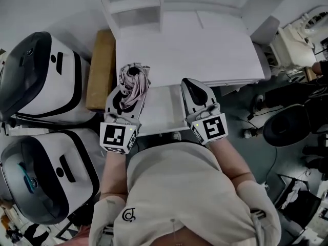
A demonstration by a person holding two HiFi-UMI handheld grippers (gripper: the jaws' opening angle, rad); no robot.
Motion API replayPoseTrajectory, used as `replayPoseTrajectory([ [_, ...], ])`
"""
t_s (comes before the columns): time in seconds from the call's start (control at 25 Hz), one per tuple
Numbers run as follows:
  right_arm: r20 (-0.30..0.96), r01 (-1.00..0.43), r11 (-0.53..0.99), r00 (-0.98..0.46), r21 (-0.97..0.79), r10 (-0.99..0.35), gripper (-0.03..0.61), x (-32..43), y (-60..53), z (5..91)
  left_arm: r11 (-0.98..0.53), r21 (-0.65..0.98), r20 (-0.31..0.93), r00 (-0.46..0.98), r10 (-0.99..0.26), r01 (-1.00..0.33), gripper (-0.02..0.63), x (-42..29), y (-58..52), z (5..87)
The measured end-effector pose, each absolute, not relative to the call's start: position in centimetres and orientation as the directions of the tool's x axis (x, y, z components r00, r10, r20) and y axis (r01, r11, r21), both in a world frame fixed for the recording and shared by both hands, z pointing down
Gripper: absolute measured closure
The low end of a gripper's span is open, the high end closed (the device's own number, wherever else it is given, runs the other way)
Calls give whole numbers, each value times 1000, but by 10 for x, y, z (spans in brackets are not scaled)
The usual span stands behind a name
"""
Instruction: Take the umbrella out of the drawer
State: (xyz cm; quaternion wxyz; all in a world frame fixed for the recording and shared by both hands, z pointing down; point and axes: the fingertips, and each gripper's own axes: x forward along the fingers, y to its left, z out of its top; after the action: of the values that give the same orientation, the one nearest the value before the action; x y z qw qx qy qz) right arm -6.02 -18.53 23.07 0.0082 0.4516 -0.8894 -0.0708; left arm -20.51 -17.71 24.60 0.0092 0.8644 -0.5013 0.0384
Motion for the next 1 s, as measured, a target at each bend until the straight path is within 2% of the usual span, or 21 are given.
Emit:
replayPoseTrajectory([
  [0.32, -5, -754, 649, -653, 104, -758, 574, -80, -177, 233, -437, -12, 34, 437, -899, -899, 394, -233, -170, 237],
  [1.0, 61, -744, 667, -664, 33, -745, 575, -89, -189, 250, -450, -27, 49, 449, -892, -893, 393, -233, -177, 239],
])
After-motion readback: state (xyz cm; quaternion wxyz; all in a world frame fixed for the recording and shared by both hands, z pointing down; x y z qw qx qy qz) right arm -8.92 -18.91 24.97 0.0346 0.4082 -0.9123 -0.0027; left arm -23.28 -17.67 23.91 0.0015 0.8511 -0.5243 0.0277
